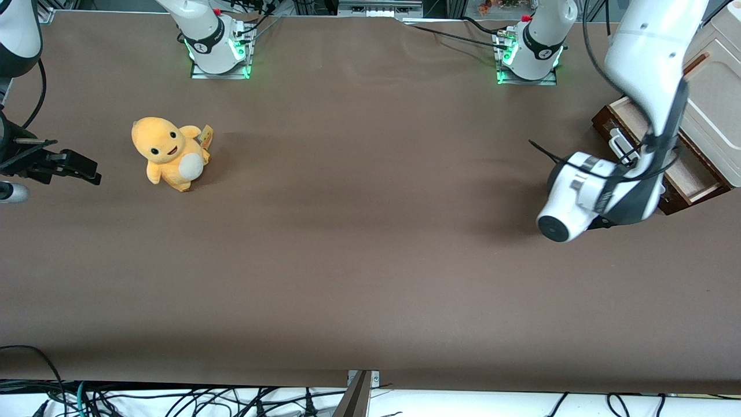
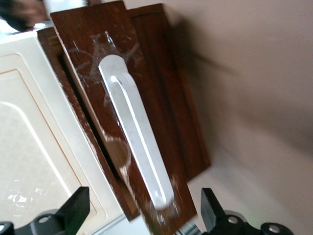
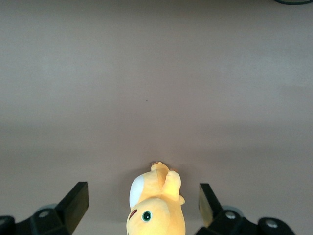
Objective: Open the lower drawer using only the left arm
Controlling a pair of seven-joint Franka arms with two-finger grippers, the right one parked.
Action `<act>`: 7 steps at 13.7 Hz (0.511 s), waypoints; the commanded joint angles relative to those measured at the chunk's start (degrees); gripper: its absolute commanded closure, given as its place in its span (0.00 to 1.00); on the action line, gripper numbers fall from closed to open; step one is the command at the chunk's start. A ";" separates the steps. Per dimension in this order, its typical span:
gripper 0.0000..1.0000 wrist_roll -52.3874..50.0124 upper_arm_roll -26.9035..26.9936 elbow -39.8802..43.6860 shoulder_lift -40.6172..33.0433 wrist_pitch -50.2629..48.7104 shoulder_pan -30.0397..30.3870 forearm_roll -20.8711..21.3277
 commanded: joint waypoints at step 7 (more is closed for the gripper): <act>0.00 26.73 -0.81 17.34 -12.32 -1.00 1.49 -21.67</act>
